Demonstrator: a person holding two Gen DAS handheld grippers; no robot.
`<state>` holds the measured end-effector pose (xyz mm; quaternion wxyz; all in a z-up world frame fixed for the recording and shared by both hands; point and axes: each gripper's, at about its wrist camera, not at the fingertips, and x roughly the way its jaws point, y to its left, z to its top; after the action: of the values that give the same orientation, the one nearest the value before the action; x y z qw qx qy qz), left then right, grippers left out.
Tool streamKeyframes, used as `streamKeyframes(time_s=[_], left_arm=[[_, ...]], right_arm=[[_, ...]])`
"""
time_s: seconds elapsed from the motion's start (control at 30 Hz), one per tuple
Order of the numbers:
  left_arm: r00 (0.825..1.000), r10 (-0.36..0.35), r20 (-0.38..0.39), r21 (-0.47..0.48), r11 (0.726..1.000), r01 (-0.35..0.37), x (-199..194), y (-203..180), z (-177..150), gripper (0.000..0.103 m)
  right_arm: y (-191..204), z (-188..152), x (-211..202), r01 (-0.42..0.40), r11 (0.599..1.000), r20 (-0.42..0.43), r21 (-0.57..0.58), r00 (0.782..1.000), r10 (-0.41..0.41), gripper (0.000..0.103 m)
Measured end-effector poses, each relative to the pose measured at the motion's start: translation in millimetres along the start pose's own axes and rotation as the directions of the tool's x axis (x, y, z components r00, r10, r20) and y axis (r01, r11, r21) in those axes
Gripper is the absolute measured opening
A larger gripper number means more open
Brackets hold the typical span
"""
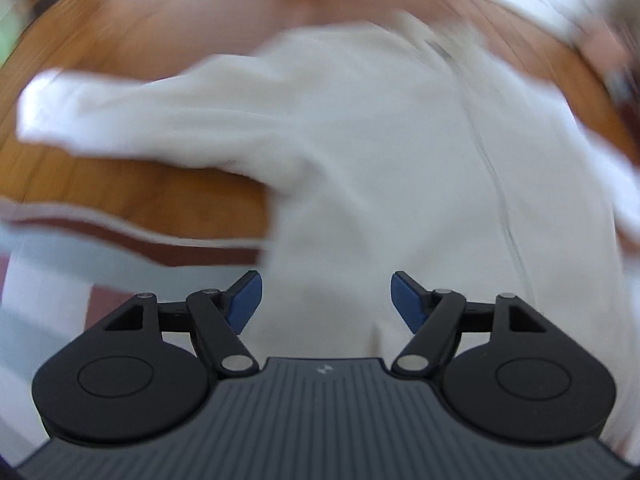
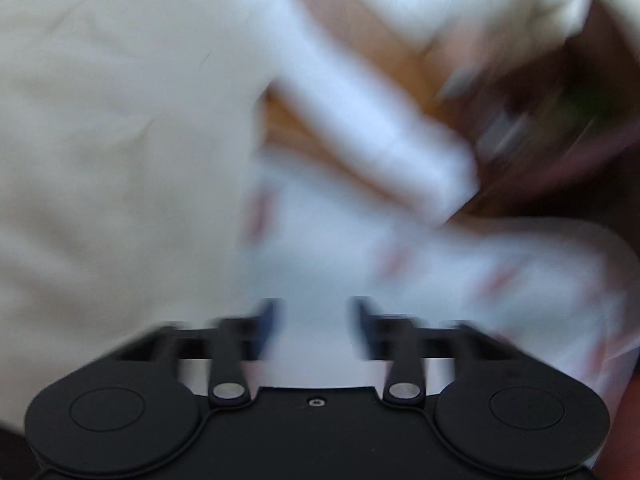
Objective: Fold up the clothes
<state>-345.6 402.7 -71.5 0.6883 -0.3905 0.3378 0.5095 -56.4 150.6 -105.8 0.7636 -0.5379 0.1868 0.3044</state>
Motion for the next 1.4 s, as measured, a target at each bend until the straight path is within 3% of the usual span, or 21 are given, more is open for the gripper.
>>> streamKeyframes(time_s=[0.07,0.13,0.2,0.27,0.37,0.43,0.5,0.6,0.7,0.77,0.83,0.9,1.0,1.03,1.1,1.17,1.2,1.23,1.27,1.33,1.4], left_arm=[[0.999,-0.026,0.035,-0.122,0.992,0.030,1,26,11,0.071],[0.998,-0.029,0.052,-0.204,0.978,0.039,5,49,19,0.071],[0.997,0.026,0.070,-0.253,0.968,-0.007,5,69,21,0.071],[0.996,0.050,0.077,-0.298,0.954,-0.024,7,89,24,0.071],[0.996,0.034,0.080,-0.391,0.921,0.000,17,118,33,0.071],[0.978,0.161,0.131,-0.427,0.900,-0.091,18,129,37,0.071],[0.930,0.320,0.179,-0.475,0.856,-0.204,22,131,33,0.071],[0.961,0.203,0.189,-0.529,0.845,-0.075,37,140,29,0.071],[0.966,0.106,0.234,-0.545,0.837,0.040,50,149,34,0.071],[0.967,0.090,0.237,-0.525,0.850,0.050,61,150,44,0.071],[0.973,0.078,0.216,-0.527,0.849,0.049,72,155,57,0.071],[0.966,0.136,0.219,-0.510,0.860,-0.005,79,154,72,0.071],[0.957,0.183,0.226,-0.464,0.884,-0.059,93,153,95,0.071],[0.956,0.189,0.223,-0.463,0.884,-0.067,99,154,100,0.071],[0.954,0.190,0.232,-0.506,0.861,-0.049,106,160,101,0.071],[0.938,0.203,0.279,-0.547,0.837,-0.019,102,163,95,0.067],[0.933,0.193,0.303,-0.547,0.837,0.005,101,165,95,0.062],[0.929,0.181,0.323,-0.528,0.849,0.018,101,165,97,0.025],[0.924,0.171,0.342,-0.508,0.861,0.029,99,165,98,0.011],[0.907,0.158,0.390,-0.486,0.872,0.057,90,162,102,0.011],[0.871,0.156,0.465,-0.462,0.882,0.089,71,155,103,0.011]], right_arm=[[-2,14,-18,-0.056,0.998,0.136,0.012,0.989,0.054,0.066],[-4,30,-24,-0.298,0.951,0.197,0.080,0.940,0.278,0.066],[3,48,-20,-0.508,0.848,0.231,0.147,0.852,0.470,0.066],[14,71,-17,-0.665,0.727,0.259,0.172,0.742,0.618,0.066],[31,112,-18,-0.819,0.558,0.281,0.138,0.572,0.770,0.066],[45,141,-25,-0.869,0.490,0.273,0.077,0.491,0.827,0.066],[59,171,-31,-0.889,0.458,0.260,0.002,0.443,0.858,0.066],[81,206,-38,-0.899,0.432,0.260,-0.078,0.400,0.879,0.066],[105,231,-39,-0.920,0.376,0.258,-0.105,0.340,0.904,0.066],[123,242,-38,-0.937,0.338,0.251,-0.087,0.308,0.918,0.066],[135,249,-36,-0.943,0.323,0.241,-0.078,0.297,0.924,0.066],[145,255,-34,-0.947,0.315,0.232,-0.070,0.291,0.928,0.066],[146,256,-25,-0.940,0.335,0.224,-0.066,0.313,0.923,0.066],[146,255,-24,-0.932,0.356,0.223,-0.071,0.333,0.916,0.066],[145,253,-23,-0.897,0.431,0.225,-0.092,0.403,0.887,0.066],[145,247,-33,-0.807,0.566,0.267,-0.170,0.515,0.815,0.066],[144,244,-38,-0.769,0.605,0.299,-0.208,0.538,0.788,0.066],[142,241,-40,-0.753,0.617,0.319,-0.229,0.540,0.779,0.066],[140,239,-40,-0.766,0.599,0.324,-0.234,0.520,0.791,0.066],[140,239,-37,-0.793,0.564,0.316,-0.231,0.487,0.814,0.066],[142,239,-33,-0.810,0.537,0.303,-0.234,0.464,0.832,0.066]])
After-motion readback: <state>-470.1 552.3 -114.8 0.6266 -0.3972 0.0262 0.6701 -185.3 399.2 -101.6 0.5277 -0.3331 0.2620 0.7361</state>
